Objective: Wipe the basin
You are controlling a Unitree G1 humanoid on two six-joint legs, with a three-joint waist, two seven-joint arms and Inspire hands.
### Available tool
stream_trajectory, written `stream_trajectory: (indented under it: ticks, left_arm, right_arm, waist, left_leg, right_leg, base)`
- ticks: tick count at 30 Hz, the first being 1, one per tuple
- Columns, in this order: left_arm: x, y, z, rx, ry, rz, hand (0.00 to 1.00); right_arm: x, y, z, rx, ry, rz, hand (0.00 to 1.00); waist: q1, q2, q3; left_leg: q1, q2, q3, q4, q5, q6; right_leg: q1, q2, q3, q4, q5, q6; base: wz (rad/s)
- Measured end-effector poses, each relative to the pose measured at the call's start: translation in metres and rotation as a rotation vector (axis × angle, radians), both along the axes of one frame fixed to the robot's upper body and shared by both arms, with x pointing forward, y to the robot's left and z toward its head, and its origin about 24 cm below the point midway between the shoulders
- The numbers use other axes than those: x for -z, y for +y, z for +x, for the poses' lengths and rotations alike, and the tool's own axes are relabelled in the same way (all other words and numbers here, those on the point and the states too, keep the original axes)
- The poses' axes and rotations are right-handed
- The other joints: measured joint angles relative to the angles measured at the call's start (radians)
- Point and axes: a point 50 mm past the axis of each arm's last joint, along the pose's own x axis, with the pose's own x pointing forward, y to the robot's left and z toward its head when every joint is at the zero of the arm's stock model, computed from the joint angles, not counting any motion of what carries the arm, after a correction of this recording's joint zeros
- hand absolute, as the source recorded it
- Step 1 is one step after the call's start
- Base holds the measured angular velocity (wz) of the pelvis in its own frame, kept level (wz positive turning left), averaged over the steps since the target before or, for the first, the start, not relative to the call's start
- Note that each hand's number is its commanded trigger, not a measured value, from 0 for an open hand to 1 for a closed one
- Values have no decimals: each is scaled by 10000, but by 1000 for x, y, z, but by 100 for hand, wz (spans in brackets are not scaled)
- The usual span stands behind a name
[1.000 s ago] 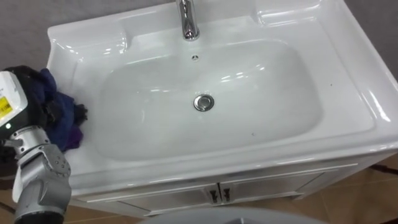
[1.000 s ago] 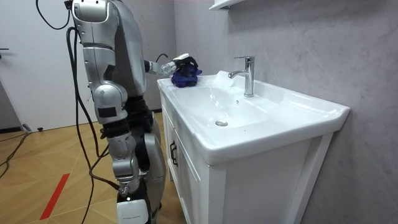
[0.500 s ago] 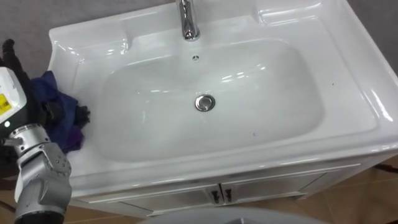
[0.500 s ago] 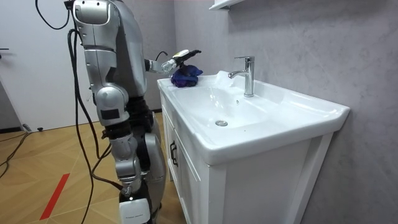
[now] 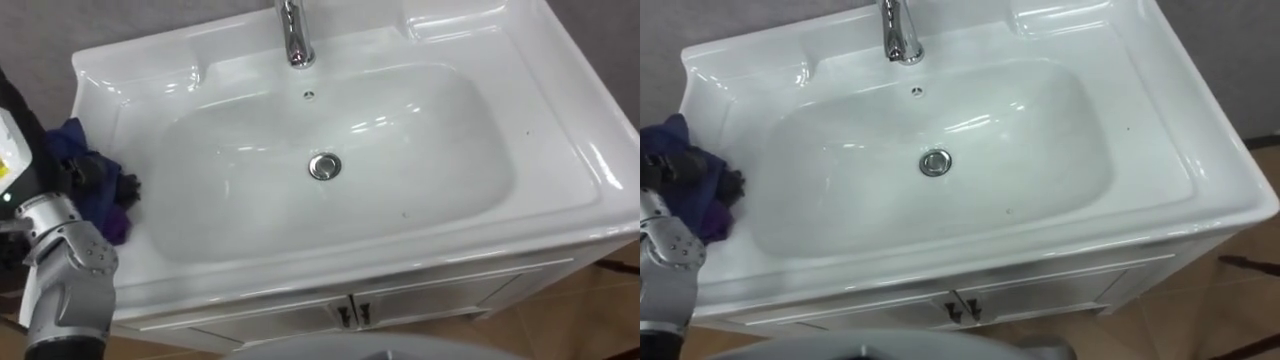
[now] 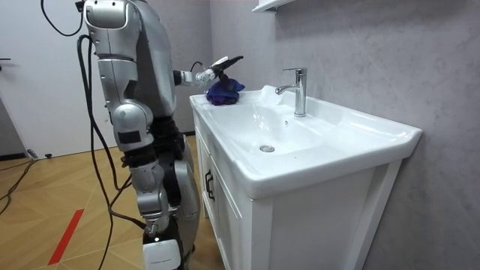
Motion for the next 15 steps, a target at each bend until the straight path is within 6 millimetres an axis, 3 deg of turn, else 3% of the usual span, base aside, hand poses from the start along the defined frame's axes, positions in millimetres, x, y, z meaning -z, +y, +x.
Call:
stream_trajectory:
  ticks: [15]
  left_arm:
    - [-57, -3, 21, 265, -3122, -647, 0]
  right_arm:
    - [0, 0, -1, 114, -10, -152, 0]
  waist:
    - [143, -76, -11]
  left_leg:
    - [-39, 0, 15, -6, 0, 0]
  right_leg:
    - [-75, -3, 21, -10, 1, 1]
  base:
    - [0]
